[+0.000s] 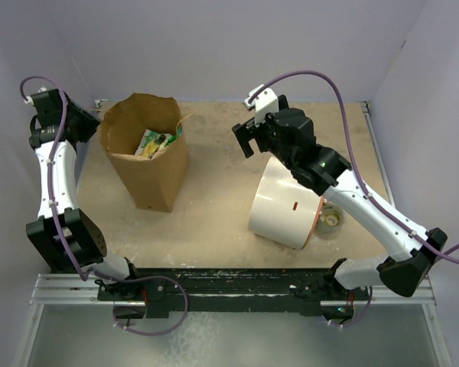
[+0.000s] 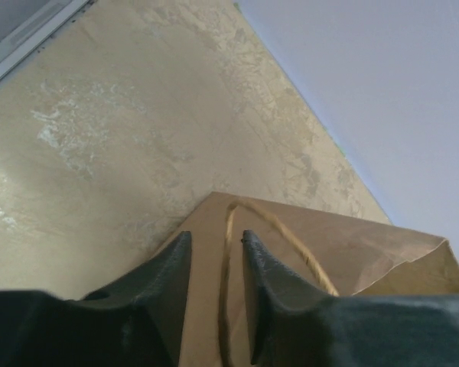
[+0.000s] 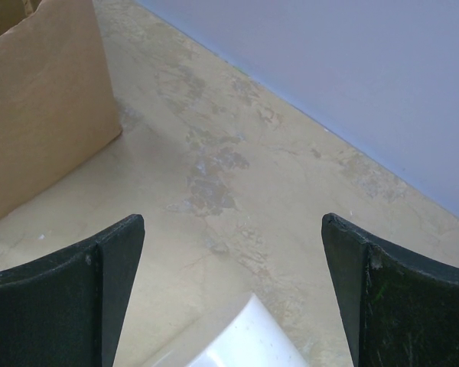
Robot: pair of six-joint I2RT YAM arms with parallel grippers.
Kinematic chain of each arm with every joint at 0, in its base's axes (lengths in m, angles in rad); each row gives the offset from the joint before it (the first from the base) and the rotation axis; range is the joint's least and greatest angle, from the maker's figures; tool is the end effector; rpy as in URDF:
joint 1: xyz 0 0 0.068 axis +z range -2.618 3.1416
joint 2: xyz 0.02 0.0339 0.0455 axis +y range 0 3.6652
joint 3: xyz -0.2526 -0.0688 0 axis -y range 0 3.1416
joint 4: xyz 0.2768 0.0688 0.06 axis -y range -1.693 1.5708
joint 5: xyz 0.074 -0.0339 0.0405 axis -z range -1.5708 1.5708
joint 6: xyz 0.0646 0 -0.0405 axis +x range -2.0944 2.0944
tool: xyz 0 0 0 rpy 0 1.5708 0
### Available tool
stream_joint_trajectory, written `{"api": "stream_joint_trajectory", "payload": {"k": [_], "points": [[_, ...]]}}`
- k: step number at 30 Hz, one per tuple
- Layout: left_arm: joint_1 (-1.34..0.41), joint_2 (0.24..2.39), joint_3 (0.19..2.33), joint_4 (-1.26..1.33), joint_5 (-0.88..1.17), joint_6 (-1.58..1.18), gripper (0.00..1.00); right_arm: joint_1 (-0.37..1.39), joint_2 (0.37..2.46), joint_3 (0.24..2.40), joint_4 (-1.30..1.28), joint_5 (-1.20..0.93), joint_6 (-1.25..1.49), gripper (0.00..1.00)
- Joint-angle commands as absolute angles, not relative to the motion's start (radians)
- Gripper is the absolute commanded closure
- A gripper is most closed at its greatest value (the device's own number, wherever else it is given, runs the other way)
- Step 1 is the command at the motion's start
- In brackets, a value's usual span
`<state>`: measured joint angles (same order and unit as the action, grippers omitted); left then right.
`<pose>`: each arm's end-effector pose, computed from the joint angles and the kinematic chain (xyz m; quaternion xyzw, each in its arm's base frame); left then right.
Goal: Take the snacks out of the paper bag
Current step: Adjust the paper bag at the center of the board.
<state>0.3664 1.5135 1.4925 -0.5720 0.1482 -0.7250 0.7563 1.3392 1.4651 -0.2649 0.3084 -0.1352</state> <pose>0.3749 0.1336 0.3428 -0.4272 0.7706 -0.1478 0.4492 0.2777 0.2351 0.4349 -0.2305 0.7162 0.0878 0.6529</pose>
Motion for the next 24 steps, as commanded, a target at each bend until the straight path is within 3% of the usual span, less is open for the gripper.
{"api": "stream_joint_trajectory", "payload": {"k": [1,4,7,16,24], "points": [[0.396,1.495,1.484,-0.445,0.211,-0.742,0.77,0.751,1.306,1.468,-0.204,0.342,-0.155,0.0],[0.41,1.494,1.491,-0.45,0.227,-0.748,0.95,0.75,1.315,1.474,-0.198,0.339,-0.156,0.0],[0.418,1.474,1.52,-0.476,0.207,-0.733,1.0,0.751,1.318,1.477,-0.198,0.322,-0.142,0.01],[0.423,1.37,1.638,-0.651,0.026,-0.729,1.0,0.751,1.323,1.477,-0.199,0.291,-0.108,0.0],[0.438,1.408,1.843,-0.713,-0.02,-0.691,1.0,0.751,1.324,1.471,-0.198,0.289,-0.098,0.01]]}}
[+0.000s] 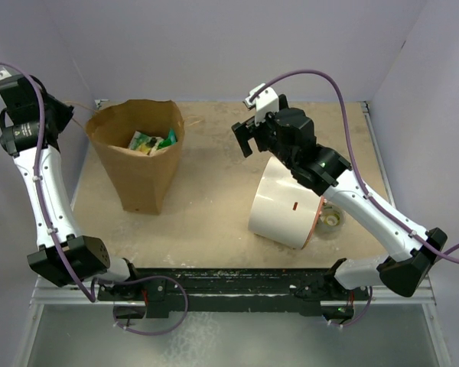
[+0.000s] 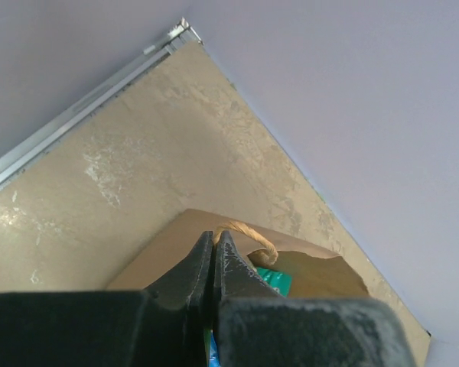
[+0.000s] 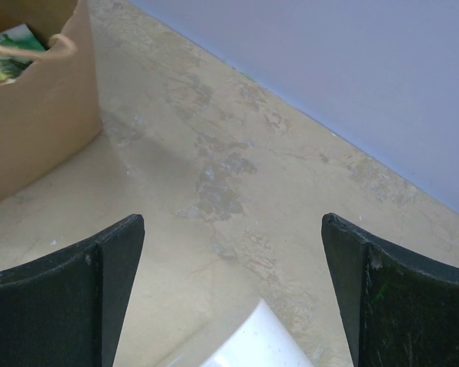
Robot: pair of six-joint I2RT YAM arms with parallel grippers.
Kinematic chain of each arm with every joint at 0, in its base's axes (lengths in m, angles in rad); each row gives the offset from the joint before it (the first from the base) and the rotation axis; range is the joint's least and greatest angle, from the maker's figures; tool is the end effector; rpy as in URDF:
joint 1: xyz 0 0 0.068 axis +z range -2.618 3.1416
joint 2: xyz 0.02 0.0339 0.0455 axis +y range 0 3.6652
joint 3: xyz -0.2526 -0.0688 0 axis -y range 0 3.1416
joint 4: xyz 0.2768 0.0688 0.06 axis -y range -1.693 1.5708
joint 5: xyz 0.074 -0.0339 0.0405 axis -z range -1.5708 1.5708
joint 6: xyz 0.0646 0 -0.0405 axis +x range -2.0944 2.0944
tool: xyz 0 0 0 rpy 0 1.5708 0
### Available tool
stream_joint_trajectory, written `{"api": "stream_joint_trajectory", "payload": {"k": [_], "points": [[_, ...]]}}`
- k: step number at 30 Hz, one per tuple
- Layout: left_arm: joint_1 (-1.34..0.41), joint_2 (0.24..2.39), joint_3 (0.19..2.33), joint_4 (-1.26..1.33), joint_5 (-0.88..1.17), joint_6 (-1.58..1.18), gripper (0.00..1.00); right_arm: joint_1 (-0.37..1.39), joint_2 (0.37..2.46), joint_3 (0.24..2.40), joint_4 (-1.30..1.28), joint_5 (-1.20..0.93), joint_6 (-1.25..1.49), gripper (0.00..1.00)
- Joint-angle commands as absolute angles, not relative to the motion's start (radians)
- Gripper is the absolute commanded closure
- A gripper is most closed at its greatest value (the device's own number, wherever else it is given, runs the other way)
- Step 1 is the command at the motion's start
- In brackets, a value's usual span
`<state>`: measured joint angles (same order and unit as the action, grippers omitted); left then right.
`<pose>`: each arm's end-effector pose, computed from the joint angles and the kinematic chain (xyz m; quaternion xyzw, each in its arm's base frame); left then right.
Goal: Take the snacks out of the paper bag
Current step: Adjust the paper bag at the center of the board.
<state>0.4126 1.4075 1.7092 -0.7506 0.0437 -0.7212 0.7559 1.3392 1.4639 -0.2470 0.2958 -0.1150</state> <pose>0.3220 0.1378 0.4422 -0.4448 0.7204 -0.1000 0.5227 0.2778 0.2360 0.4368 -0.2240 0.7129 0.1017 0.6567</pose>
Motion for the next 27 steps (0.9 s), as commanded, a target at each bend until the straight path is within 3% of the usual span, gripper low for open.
{"api": "stream_joint_trajectory", "payload": {"k": [1,9,17,27], "points": [[0.439,1.412,1.858,-0.714,-0.019,-0.69,1.0,0.75,1.322,1.468,-0.198,0.292,-0.097,0.01],[0.439,1.404,1.874,-0.691,0.067,-0.653,1.0,0.747,1.318,1.459,-0.198,0.299,-0.099,0.0],[0.438,1.266,1.564,-0.468,0.474,-0.785,1.0,0.75,1.34,1.463,-0.172,0.269,-0.086,0.01],[0.423,1.173,1.442,-0.399,0.696,-0.884,1.0,0.757,1.413,1.52,-0.188,0.183,-0.017,0.01]]}}
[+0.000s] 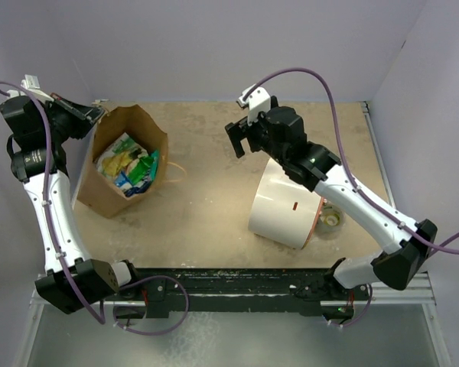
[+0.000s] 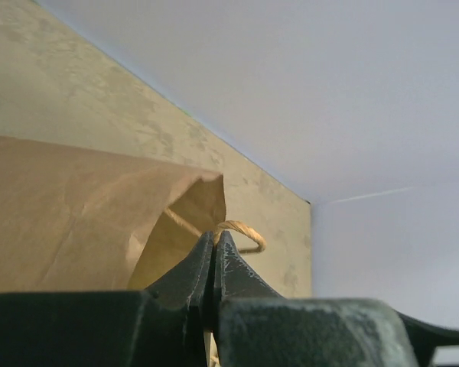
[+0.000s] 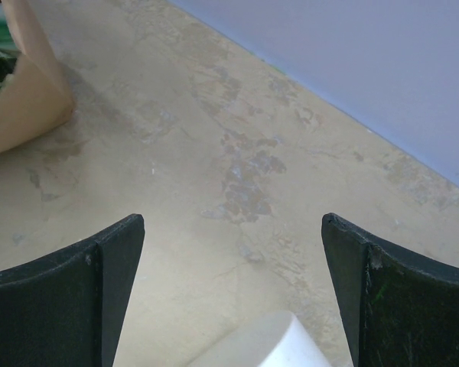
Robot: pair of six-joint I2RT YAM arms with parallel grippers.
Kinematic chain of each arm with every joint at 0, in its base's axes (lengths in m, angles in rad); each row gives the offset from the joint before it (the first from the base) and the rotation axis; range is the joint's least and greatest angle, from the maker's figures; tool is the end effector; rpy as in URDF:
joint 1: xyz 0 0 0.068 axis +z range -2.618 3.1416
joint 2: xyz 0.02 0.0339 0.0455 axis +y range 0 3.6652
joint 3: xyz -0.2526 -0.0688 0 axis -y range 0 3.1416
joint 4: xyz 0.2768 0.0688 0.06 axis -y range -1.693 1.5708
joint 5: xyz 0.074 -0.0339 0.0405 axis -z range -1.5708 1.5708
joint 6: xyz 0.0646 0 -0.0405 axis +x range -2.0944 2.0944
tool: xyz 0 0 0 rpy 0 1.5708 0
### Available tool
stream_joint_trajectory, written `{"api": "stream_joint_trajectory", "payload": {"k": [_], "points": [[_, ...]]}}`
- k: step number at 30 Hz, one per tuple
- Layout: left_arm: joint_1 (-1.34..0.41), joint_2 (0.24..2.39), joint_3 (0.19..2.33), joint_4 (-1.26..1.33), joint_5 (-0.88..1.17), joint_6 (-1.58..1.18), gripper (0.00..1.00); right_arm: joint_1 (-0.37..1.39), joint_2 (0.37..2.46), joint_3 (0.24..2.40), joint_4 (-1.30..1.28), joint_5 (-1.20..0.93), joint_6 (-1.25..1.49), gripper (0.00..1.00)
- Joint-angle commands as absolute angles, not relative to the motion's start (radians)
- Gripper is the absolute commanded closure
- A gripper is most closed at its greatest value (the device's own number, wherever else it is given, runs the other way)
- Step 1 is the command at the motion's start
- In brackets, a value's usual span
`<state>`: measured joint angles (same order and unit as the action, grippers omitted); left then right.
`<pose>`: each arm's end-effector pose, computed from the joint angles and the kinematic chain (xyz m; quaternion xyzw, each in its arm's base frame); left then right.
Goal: Take the snacks out of the paper bag
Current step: Adjust the paper bag at the center of the board.
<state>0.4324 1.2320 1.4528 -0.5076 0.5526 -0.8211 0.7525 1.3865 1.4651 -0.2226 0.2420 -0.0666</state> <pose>0.3018 0.1019 0.4344 -0.3196 0.7199 -0.3256 0.5230 0.2882 0.2486 0.4238 -0.2264 0.7200 0.1325 0.6425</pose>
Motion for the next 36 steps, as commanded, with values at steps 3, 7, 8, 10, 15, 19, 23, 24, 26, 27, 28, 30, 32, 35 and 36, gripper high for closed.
{"api": "stream_joint_trajectory", "payload": {"k": [3,7,8,10,15,19,23,24,26,27,28,30,32,35,36], "points": [[0.41,1.141,1.407,-0.386,0.729,-0.916,1.0,0.757,1.463,1.572,-0.217,0.119,0.016,0.01],[0.4,1.092,1.371,-0.452,0.747,-0.91,1.0,0.757,1.535,1.669,-0.296,-0.017,0.067,0.01],[0.399,1.08,1.361,-0.47,0.751,-0.9,1.0,0.757,1.552,1.691,-0.318,-0.086,0.082,0.01],[0.399,1.065,1.356,-0.513,0.763,-0.888,1.0,0.765,1.581,1.731,-0.368,-0.183,0.104,0.0],[0.399,1.039,1.376,-0.642,0.805,-0.829,1.0,0.84,1.606,1.745,-0.402,-0.297,0.135,0.02],[0.399,1.008,1.367,-0.705,0.837,-0.816,1.0,0.911,1.6,1.687,-0.295,-0.294,0.217,0.1],[0.399,0.99,1.356,-0.726,0.86,-0.832,1.0,0.949,1.599,1.595,-0.127,-0.284,0.338,0.21],[0.399,0.989,1.356,-0.726,0.871,-0.839,1.0,0.958,1.602,1.573,-0.086,-0.261,0.365,0.21],[0.399,0.997,1.374,-0.749,0.883,-0.841,1.0,0.976,1.613,1.533,-0.001,-0.238,0.401,0.23],[0.4,1.003,1.392,-0.764,0.885,-0.834,1.0,0.983,1.624,1.523,0.033,-0.244,0.408,0.25],[0.399,1.01,1.407,-0.778,0.887,-0.824,1.0,0.987,1.64,1.529,0.043,-0.241,0.413,0.26],[0.4,1.023,1.444,-0.805,0.89,-0.809,1.0,0.988,1.665,1.553,0.003,-0.177,0.418,0.26],[0.399,1.029,1.467,-0.814,0.897,-0.801,1.0,0.984,1.663,1.561,-0.042,-0.138,0.415,0.22],[0.399,1.019,1.474,-0.834,0.893,-0.787,1.0,0.983,1.652,1.577,-0.048,-0.127,0.275,0.13],[0.399,1.017,1.471,-0.844,0.892,-0.783,1.0,0.982,1.651,1.592,-0.053,-0.137,0.23,0.11]]}}
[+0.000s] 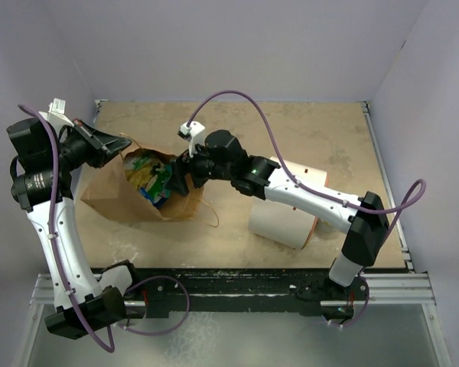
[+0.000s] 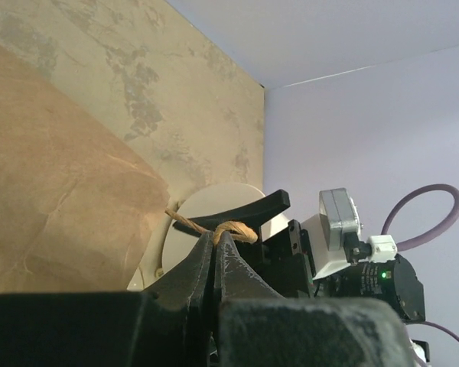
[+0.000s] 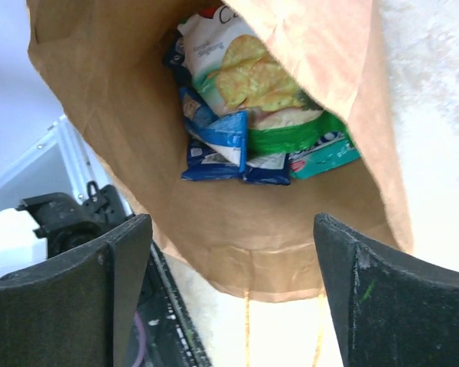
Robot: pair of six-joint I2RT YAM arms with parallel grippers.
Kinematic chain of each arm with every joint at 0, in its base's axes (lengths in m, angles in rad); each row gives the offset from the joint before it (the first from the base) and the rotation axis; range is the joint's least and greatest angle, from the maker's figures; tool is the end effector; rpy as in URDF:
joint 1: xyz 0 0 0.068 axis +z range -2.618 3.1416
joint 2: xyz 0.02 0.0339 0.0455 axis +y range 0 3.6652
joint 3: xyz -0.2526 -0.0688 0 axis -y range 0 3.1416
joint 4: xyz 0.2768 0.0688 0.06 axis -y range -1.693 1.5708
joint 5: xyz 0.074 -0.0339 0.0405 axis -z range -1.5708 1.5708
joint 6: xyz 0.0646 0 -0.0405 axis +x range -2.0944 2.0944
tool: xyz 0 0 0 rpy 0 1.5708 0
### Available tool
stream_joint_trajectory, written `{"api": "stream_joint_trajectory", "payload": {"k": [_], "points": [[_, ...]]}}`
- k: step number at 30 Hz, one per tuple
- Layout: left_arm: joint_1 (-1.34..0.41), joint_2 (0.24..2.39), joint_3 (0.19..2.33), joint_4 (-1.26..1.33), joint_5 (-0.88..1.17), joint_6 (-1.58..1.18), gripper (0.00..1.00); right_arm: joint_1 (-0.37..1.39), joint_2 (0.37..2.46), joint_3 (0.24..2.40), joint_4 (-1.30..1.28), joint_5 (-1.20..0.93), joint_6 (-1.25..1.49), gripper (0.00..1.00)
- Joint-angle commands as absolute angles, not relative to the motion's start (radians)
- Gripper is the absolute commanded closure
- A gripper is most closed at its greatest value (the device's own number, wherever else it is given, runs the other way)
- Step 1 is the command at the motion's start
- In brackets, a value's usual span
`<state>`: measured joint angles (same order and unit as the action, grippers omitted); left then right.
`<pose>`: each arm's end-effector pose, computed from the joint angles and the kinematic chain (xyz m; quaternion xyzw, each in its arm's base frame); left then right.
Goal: Take the snacks out of the paper bag
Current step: Adjust the paper bag at the center of the board.
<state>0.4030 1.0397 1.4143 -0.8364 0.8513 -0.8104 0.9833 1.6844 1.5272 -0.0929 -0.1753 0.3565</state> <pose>0.2325 0.0463 0.4365 -0.2629 0.7601 -0.4408 0.3986 0.2482 0.3931 0.3463 -0.2936 0.7319 0.4336 0.4361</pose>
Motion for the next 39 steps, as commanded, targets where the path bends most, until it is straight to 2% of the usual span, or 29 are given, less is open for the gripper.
{"api": "stream_joint_trajectory", "payload": {"k": [1,3,6,8,9,16,21,27,31,33,35,36,39], "points": [[0.399,1.014,1.465,-0.849,0.896,-0.783,1.0,0.982,1.65,1.607,-0.051,-0.171,0.17,0.11],[0.399,1.008,1.456,-0.85,0.903,-0.793,1.0,0.981,1.659,1.661,-0.037,-0.257,0.086,0.1],[0.399,1.007,1.456,-0.849,0.902,-0.797,1.0,0.979,1.702,1.76,-0.02,-0.27,0.081,0.12],[0.399,1.009,1.458,-0.849,0.904,-0.802,1.0,0.978,1.732,1.799,0.014,-0.266,0.091,0.28],[0.399,1.01,1.46,-0.849,0.907,-0.804,1.0,0.977,1.746,1.814,0.033,-0.268,0.092,0.32],[0.399,1.008,1.486,-0.881,0.911,-0.784,1.0,0.978,1.845,1.937,0.065,-0.413,0.064,0.38],[0.399,1.019,1.535,-0.944,0.902,-0.733,1.0,0.977,1.877,1.946,0.088,-0.436,0.09,0.4],[0.399,1.016,1.558,-0.987,0.896,-0.701,1.0,0.977,1.945,2.023,0.098,-0.443,0.126,0.65],[0.399,1.001,1.555,-1.012,0.896,-0.693,1.0,0.977,1.965,2.063,0.079,-0.447,0.144,0.75],[0.399,0.992,1.557,-1.037,0.883,-0.681,1.0,0.977,1.944,2.049,0.083,-0.453,0.164,0.91],[0.399,0.981,1.557,-1.065,0.859,-0.666,1.0,0.978,1.921,2.028,0.086,-0.46,0.193,0.98],[0.399,0.974,1.556,-1.077,0.846,-0.661,1.0,0.977,1.907,2.011,0.093,-0.472,0.208,0.97],[0.399,0.948,1.531,-1.076,0.82,-0.67,1.0,0.977,1.86,1.949,0.143,-0.499,0.232,0.7]]}}
